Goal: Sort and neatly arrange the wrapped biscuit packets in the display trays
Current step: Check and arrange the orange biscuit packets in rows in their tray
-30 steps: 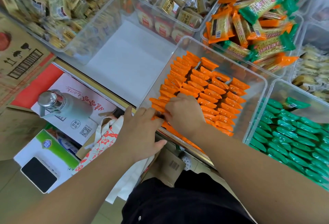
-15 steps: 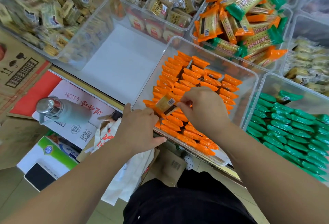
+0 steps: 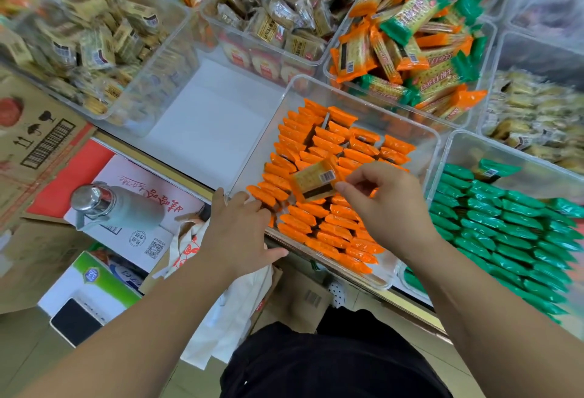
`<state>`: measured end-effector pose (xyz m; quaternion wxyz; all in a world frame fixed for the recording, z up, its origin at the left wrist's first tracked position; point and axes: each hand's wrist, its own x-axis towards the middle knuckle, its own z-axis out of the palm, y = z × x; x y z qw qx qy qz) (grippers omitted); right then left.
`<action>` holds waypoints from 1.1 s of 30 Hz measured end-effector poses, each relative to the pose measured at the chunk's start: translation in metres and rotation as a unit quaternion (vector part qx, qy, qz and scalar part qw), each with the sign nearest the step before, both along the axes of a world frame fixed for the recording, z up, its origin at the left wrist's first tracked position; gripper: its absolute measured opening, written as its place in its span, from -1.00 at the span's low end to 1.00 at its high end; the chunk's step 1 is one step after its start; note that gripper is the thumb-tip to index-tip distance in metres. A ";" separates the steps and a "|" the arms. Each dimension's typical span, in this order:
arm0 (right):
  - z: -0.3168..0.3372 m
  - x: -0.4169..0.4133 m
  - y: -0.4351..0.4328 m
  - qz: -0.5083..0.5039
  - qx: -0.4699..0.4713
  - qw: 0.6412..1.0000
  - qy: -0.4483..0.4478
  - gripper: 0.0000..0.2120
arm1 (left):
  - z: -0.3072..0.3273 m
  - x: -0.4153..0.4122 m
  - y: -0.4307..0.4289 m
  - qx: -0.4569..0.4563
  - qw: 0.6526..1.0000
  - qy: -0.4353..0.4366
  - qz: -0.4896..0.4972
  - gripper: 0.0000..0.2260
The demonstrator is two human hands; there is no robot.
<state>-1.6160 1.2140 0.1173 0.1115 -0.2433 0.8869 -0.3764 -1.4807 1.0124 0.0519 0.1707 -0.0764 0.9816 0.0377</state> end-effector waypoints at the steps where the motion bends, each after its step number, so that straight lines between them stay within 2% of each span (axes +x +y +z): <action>1: 0.002 0.002 0.005 -0.003 -0.005 1.000 -0.007 -0.88 | 0.001 0.000 -0.001 -0.002 1.000 -0.016 -0.002 -0.40; 4: 0.007 0.010 0.017 -0.017 -0.017 0.999 -0.032 -0.86 | 0.009 -0.001 0.001 -0.012 0.999 -0.044 0.001 -0.39; 10: 0.009 0.029 0.032 -0.078 -0.063 0.980 -0.170 -0.84 | 0.034 0.010 0.008 0.004 0.997 -0.068 0.041 -0.35; 12: 0.014 0.039 0.036 -0.086 -0.077 0.973 -0.198 -0.83 | 0.040 0.019 0.011 0.021 0.997 -0.046 0.053 -0.39; 14: 0.019 0.048 0.039 -0.090 -0.094 0.968 -0.215 -0.84 | 0.046 0.035 0.018 0.098 0.989 0.033 0.104 -0.47; 16: 0.027 0.059 0.042 -0.076 -0.114 0.963 -0.232 -0.86 | 0.055 0.054 0.032 0.227 0.944 0.122 0.208 -0.57; 17: 0.030 0.066 0.042 -0.065 -0.125 0.960 -0.243 -0.86 | 0.061 0.061 0.040 0.297 0.903 0.144 0.274 -0.66; 18: 0.034 0.072 0.042 -0.053 -0.133 0.956 -0.255 -0.87 | 0.068 0.066 0.048 0.375 0.847 0.144 0.347 -0.73; 20: 0.040 0.083 0.040 -0.033 -0.147 0.950 -0.273 -0.85 | 0.082 0.074 0.062 0.533 0.700 0.123 0.459 -0.79; 21: 0.043 0.088 0.039 -0.025 -0.150 0.949 -0.278 -0.83 | 0.089 0.077 0.067 0.576 0.645 0.130 0.486 -0.79; 22: 0.045 0.091 0.038 -0.017 -0.148 0.948 -0.280 -0.83 | 0.096 0.081 0.070 0.591 0.616 0.150 0.499 -0.80; 23: 0.047 0.093 0.038 -0.011 -0.142 0.949 -0.281 -0.83 | 0.103 0.084 0.071 0.592 0.602 0.176 0.506 -0.82; 24: 0.050 0.094 0.037 -0.009 -0.138 0.949 -0.282 -0.84 | 0.108 0.087 0.072 0.583 0.603 0.198 0.507 -0.83; 27: 0.058 0.096 0.034 -0.026 -0.154 0.945 -0.286 -0.85 | 0.122 0.092 0.068 0.560 0.634 0.230 0.481 -0.87; 28: 0.060 0.097 0.034 -0.029 -0.166 0.939 -0.299 -0.84 | 0.125 0.094 0.065 0.570 0.631 0.233 0.472 -0.88; 31: 0.066 0.099 0.034 -0.024 -0.242 0.880 -0.409 -0.86 | 0.130 0.100 0.058 0.630 0.556 0.242 0.486 -0.79; 33: 0.071 0.100 0.034 -0.013 -0.286 0.842 -0.458 -0.88 | 0.131 0.103 0.056 0.651 0.514 0.248 0.501 -0.81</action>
